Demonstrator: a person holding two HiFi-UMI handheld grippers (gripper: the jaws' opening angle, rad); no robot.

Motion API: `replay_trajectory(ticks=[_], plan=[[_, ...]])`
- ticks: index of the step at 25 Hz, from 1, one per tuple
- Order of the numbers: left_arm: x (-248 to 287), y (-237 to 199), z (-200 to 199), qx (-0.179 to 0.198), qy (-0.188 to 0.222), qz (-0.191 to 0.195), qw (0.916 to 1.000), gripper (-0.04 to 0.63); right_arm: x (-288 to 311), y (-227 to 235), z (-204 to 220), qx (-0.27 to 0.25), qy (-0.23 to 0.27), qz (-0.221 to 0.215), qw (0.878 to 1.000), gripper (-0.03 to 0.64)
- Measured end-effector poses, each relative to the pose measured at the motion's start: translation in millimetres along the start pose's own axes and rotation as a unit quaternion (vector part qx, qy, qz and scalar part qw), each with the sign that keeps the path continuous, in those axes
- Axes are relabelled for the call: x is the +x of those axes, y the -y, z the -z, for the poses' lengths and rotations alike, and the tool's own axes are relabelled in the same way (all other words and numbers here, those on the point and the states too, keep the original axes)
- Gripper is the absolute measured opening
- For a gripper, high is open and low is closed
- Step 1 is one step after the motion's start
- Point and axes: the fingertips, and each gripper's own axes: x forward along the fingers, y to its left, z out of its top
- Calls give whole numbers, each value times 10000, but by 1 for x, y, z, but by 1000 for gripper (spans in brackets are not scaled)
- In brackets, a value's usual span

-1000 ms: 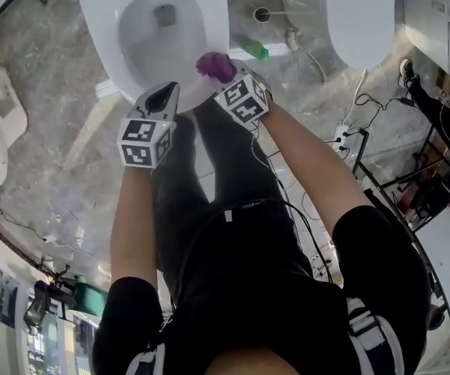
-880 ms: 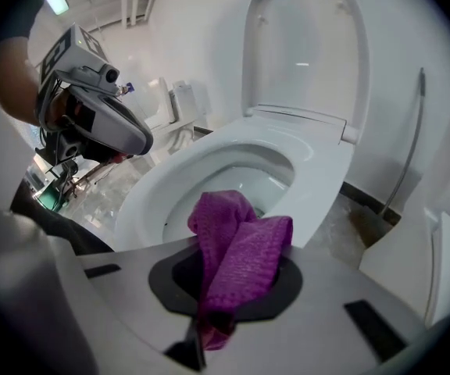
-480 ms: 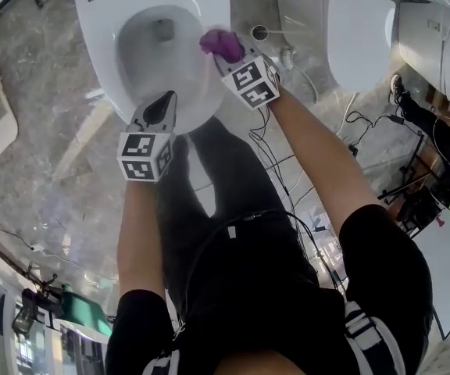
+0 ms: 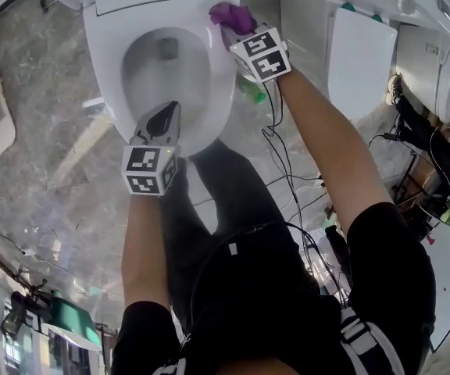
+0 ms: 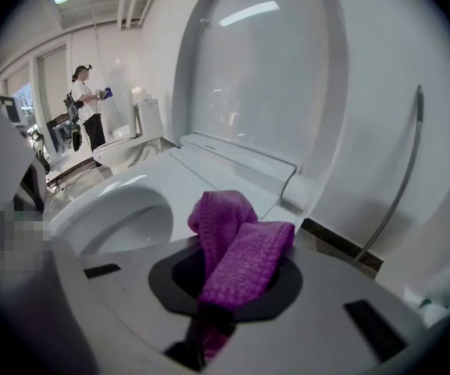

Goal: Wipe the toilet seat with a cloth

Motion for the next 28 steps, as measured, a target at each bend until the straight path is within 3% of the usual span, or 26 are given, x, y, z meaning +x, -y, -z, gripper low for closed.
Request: replay_trajectory(ticks=[6, 11, 14, 19, 28], plan=[[9, -4, -6, -3, -24, 19, 10000, 9, 27, 54, -29, 175, -74, 283, 9994, 48], [15, -8, -4, -111, -11, -39, 9999, 9, 35, 64, -44, 66, -9, 397, 9992, 48], [18, -5, -2, -173, -47, -10, 9998, 9, 33, 53, -42, -100, 153, 495, 9986, 48], [21, -2, -5, -87, -64, 35, 9999, 9, 33, 28, -42, -871, 346, 319, 9951, 48], [13, -13, 3, -169, -74, -4, 9998, 9, 17, -32, -22, -1811, 426, -415, 9817, 48]])
